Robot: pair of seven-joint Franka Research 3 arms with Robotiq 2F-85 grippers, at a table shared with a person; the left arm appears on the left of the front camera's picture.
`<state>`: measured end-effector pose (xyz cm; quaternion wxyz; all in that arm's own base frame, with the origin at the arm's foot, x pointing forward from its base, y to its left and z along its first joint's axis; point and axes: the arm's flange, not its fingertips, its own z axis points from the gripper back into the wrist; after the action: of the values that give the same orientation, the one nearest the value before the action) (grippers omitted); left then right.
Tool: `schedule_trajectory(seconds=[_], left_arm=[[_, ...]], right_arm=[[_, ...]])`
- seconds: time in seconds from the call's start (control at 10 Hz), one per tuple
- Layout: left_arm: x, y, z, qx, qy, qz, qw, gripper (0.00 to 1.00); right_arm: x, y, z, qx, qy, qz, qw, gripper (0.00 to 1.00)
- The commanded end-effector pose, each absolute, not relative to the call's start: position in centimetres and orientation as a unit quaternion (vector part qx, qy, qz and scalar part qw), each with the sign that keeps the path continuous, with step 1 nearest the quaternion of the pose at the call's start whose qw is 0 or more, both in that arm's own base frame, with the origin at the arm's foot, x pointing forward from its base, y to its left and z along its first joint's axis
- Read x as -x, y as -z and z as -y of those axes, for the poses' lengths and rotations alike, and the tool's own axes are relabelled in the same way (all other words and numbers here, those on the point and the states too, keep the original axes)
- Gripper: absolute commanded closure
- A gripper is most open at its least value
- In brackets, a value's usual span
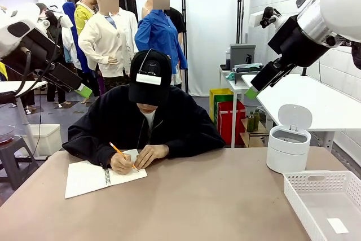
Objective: Sort the paper based on its condition.
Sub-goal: If a person hands you a paper, place it in the Organizing basket , and if it's crumpled, put it in the Trash can.
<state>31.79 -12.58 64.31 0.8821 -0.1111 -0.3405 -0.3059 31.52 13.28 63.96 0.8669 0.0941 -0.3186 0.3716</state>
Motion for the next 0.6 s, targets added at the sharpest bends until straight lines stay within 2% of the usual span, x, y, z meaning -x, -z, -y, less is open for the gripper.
schedule_trajectory(seconds=[0.0,0.2,0.5], left_arm=[[-31.74,-64.37,12.53,0.111,0.305,0.342,0.882,0.00],[-31.74,-64.37,12.53,0.111,0.305,0.342,0.882,0.00],[-31.74,-64.37,12.53,0.111,0.305,0.342,0.882,0.00]], right_arm=[[-31.58,-63.96,-13.90,-0.123,-0.390,0.336,0.848,0.00],[-31.15,-64.38,-13.95,-0.160,-0.406,0.350,0.829,0.00],[-31.11,-64.44,-14.43,-0.154,-0.405,0.379,0.817,0.00]])
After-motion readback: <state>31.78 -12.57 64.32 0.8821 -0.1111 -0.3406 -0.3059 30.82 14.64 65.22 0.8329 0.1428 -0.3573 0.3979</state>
